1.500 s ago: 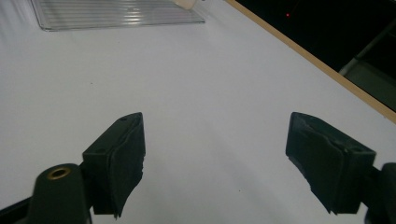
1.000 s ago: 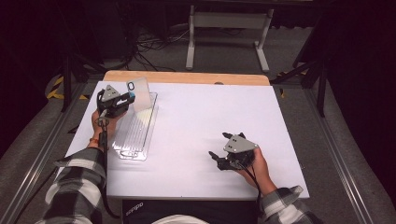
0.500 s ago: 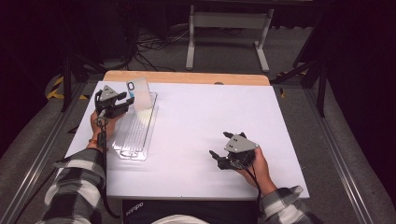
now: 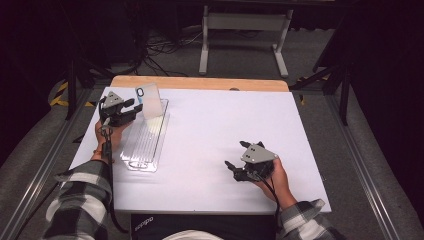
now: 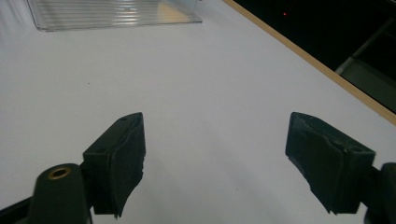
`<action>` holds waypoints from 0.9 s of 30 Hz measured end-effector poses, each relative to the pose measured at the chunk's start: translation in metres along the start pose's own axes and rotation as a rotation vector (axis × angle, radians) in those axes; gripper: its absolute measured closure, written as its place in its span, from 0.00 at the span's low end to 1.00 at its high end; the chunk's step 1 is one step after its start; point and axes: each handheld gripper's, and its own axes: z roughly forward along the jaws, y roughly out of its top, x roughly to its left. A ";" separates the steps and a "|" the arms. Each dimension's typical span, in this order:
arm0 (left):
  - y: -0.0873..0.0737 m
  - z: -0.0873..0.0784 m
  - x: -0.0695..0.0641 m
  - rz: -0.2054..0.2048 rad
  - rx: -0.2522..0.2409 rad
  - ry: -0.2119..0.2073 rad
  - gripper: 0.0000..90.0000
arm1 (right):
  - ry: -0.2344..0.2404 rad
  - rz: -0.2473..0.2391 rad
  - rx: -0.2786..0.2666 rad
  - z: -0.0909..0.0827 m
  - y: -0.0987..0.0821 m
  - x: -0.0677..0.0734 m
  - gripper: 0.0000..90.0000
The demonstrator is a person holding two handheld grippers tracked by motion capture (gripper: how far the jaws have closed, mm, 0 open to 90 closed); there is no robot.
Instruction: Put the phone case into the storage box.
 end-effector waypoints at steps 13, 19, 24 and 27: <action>-0.001 -0.027 -0.006 0.035 -0.035 -0.023 0.49 | -0.039 0.028 -0.031 -0.008 0.000 -0.005 0.21; -0.004 -0.037 -0.011 0.030 -0.065 -0.054 0.45 | -0.057 0.034 -0.049 -0.013 -0.003 -0.005 0.21; -0.003 -0.047 -0.018 0.055 -0.083 -0.074 0.40 | -0.070 0.026 -0.067 -0.017 -0.002 -0.003 0.20; -0.003 -0.053 -0.023 0.054 -0.101 -0.084 0.39 | -0.074 0.031 -0.072 -0.018 -0.003 -0.003 0.19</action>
